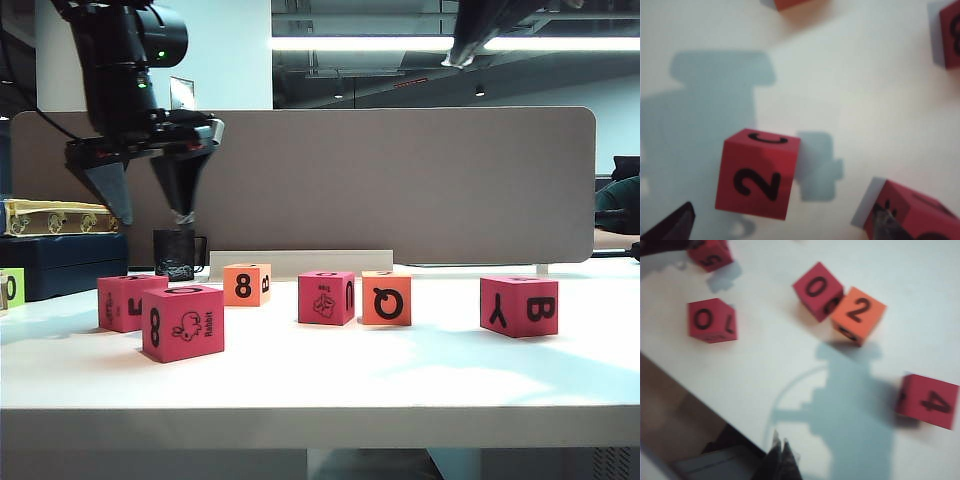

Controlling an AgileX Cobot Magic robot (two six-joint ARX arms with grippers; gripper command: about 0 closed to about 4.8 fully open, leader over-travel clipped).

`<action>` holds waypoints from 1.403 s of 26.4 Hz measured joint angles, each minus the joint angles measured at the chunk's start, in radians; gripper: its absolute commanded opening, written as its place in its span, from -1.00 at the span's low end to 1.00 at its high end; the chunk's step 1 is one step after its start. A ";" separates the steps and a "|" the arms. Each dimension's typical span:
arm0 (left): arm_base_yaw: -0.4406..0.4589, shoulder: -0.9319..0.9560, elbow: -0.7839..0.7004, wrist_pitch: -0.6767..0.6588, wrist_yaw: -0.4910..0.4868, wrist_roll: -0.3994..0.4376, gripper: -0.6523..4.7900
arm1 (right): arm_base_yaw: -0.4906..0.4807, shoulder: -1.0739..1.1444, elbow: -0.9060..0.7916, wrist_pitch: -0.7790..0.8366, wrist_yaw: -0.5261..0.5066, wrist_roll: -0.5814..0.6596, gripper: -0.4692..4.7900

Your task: Select the appropriate blocks from the scattered letter blocks on the table and arrange them in a row to spell out "2024".

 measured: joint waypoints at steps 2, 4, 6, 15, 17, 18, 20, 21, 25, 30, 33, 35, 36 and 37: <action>0.012 0.000 0.000 -0.021 0.008 0.040 1.00 | 0.000 0.000 0.000 0.000 -0.063 0.000 -0.83; 0.014 0.000 0.000 -0.024 0.008 0.064 1.00 | 0.002 0.000 0.000 0.001 -0.105 0.000 -0.83; 0.016 0.000 0.000 -0.023 0.008 0.107 1.00 | 0.015 0.000 0.000 0.001 -0.121 0.000 -0.83; 0.043 0.054 0.000 -0.019 0.010 0.169 1.00 | 0.145 0.000 0.000 -0.001 -0.131 0.000 -0.83; 0.055 0.079 0.000 -0.019 0.010 0.169 1.00 | 0.163 0.000 0.000 -0.001 -0.131 0.000 -0.83; 0.059 0.091 0.000 -0.020 0.010 0.172 1.00 | 0.170 0.000 0.000 -0.001 -0.131 0.000 -0.83; 0.070 0.124 0.000 -0.019 0.010 0.172 1.00 | 0.193 0.000 0.000 -0.001 -0.108 0.000 -0.83; 0.072 0.134 0.000 -0.018 0.010 0.172 1.00 | 0.194 0.000 0.000 -0.001 -0.101 0.000 -0.83; 0.074 0.179 0.000 -0.008 0.010 0.173 0.55 | 0.196 0.000 0.000 -0.001 -0.080 0.000 -0.83; 0.074 0.201 0.000 0.009 0.009 0.174 0.20 | 0.196 0.000 0.000 -0.001 -0.079 0.000 -0.83; 0.074 0.203 0.000 0.019 0.008 0.175 0.00 | 0.196 0.000 0.000 -0.001 -0.078 0.000 -0.83; 0.074 0.203 0.000 0.026 0.008 0.175 -0.01 | 0.196 0.000 0.000 0.000 -0.078 0.000 -0.83; 0.074 0.203 0.000 0.027 0.009 0.175 -0.01 | 0.196 0.000 0.000 0.000 -0.077 0.000 -0.83; 0.074 0.203 0.000 0.027 0.009 0.175 -0.01 | 0.196 0.000 0.000 0.000 -0.077 0.000 -0.83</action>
